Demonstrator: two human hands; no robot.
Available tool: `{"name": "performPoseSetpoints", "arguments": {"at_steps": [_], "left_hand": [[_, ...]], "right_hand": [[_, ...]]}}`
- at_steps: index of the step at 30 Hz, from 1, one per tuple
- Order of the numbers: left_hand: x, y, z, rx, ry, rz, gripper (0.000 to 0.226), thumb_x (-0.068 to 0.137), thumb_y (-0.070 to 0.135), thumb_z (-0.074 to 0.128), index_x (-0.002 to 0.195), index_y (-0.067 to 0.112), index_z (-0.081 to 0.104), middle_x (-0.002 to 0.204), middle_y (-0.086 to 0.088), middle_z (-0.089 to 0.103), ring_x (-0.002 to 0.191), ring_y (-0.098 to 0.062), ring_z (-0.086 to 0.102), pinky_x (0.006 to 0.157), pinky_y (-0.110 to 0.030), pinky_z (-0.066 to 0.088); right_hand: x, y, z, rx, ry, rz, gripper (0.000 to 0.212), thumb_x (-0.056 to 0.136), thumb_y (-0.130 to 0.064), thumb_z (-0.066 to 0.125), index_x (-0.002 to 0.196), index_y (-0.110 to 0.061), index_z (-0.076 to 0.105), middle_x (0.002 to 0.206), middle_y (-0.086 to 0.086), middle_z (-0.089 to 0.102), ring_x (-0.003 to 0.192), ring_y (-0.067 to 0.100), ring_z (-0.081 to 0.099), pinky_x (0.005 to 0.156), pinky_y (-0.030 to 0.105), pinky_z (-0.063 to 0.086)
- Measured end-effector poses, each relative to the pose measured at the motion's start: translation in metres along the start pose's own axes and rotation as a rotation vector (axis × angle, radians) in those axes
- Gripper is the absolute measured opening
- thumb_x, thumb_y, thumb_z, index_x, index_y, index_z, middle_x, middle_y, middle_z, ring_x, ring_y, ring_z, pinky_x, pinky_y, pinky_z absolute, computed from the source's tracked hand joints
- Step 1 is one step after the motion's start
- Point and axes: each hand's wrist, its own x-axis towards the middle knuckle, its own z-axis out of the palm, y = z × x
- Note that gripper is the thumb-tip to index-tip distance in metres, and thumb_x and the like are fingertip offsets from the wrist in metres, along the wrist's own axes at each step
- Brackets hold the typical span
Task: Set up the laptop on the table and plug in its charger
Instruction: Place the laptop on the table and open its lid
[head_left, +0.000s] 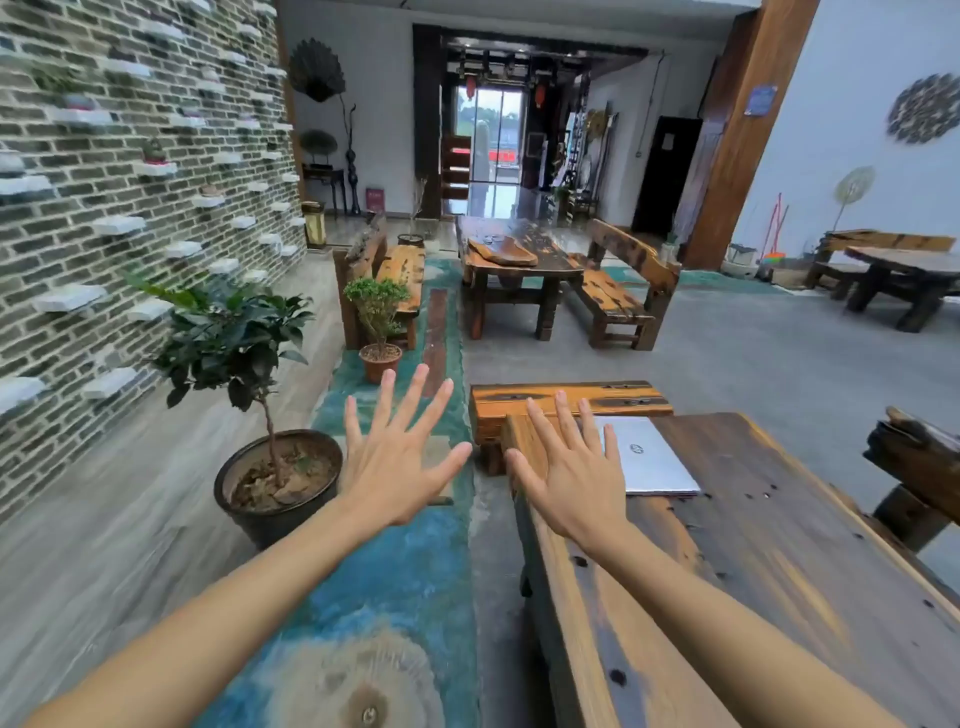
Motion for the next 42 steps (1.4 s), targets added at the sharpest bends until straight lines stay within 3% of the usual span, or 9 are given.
{"name": "performPoseSetpoints", "arguments": {"at_steps": [4,12,18,26,35,40,42], "left_hand": [[0.049,-0.012,0.031,0.005,0.01,0.036,0.076,0.088,0.082,0.015,0.154,0.053,-0.012,0.165,0.017,-0.023,0.153,-0.021,-0.023,0.118,-0.058,-0.017],[0.154,-0.031,0.111,-0.09,-0.033,0.153,0.078,0.089,0.079,0.022,0.157,0.049,-0.005,0.166,0.015,-0.022,0.152,-0.02,-0.028,0.124,-0.051,0.0],[0.273,-0.035,0.175,-0.096,-0.056,0.206,0.076,0.09,0.077,0.022,0.156,0.05,-0.004,0.166,0.016,-0.022,0.152,-0.018,-0.028,0.123,-0.045,-0.002],[0.411,-0.01,0.261,-0.095,-0.153,0.31,0.078,0.089,0.078,0.022,0.158,0.046,0.005,0.168,0.011,-0.012,0.155,-0.023,-0.017,0.124,-0.05,0.002],[0.498,0.055,0.367,-0.092,-0.326,0.546,0.083,0.087,0.08,0.031,0.159,0.043,0.015,0.17,0.006,-0.002,0.156,-0.029,-0.01,0.124,-0.057,0.009],[0.551,0.109,0.436,-0.17,-0.444,0.617,0.083,0.086,0.086,0.017,0.158,0.047,0.004,0.168,0.009,-0.014,0.155,-0.025,-0.015,0.123,-0.055,0.002],[0.572,0.131,0.466,-0.25,-0.511,0.629,0.081,0.088,0.085,0.021,0.156,0.05,-0.005,0.167,0.011,-0.019,0.153,-0.023,-0.019,0.123,-0.053,-0.001]], "right_hand": [[0.048,0.009,0.023,0.001,0.013,0.022,0.072,0.096,-0.075,0.016,0.16,-0.045,0.005,0.171,-0.004,-0.003,0.158,0.024,-0.006,0.126,0.051,0.005],[0.143,0.052,0.092,0.008,0.016,0.066,0.072,0.096,-0.076,0.018,0.16,-0.046,0.004,0.171,-0.005,-0.004,0.158,0.023,-0.008,0.125,0.05,0.005],[0.241,0.103,0.146,0.05,0.004,0.146,0.07,0.096,-0.075,0.02,0.16,-0.048,0.006,0.171,-0.006,-0.002,0.158,0.023,-0.006,0.125,0.051,0.006],[0.335,0.191,0.206,0.028,-0.047,0.328,0.072,0.095,-0.075,0.024,0.16,-0.045,0.014,0.171,-0.003,0.006,0.158,0.026,0.004,0.124,0.053,0.016],[0.329,0.296,0.253,-0.03,-0.188,0.642,0.071,0.097,-0.073,0.021,0.16,-0.045,0.009,0.172,-0.005,0.002,0.158,0.026,0.001,0.125,0.051,0.011],[0.314,0.351,0.283,0.039,-0.228,0.918,0.071,0.096,-0.073,0.022,0.16,-0.044,0.011,0.172,-0.006,-0.001,0.158,0.027,-0.002,0.124,0.053,0.01],[0.31,0.368,0.298,0.077,-0.238,1.054,0.072,0.096,-0.073,0.023,0.161,-0.043,0.013,0.172,-0.006,-0.004,0.158,0.028,-0.003,0.125,0.053,0.01]]}}
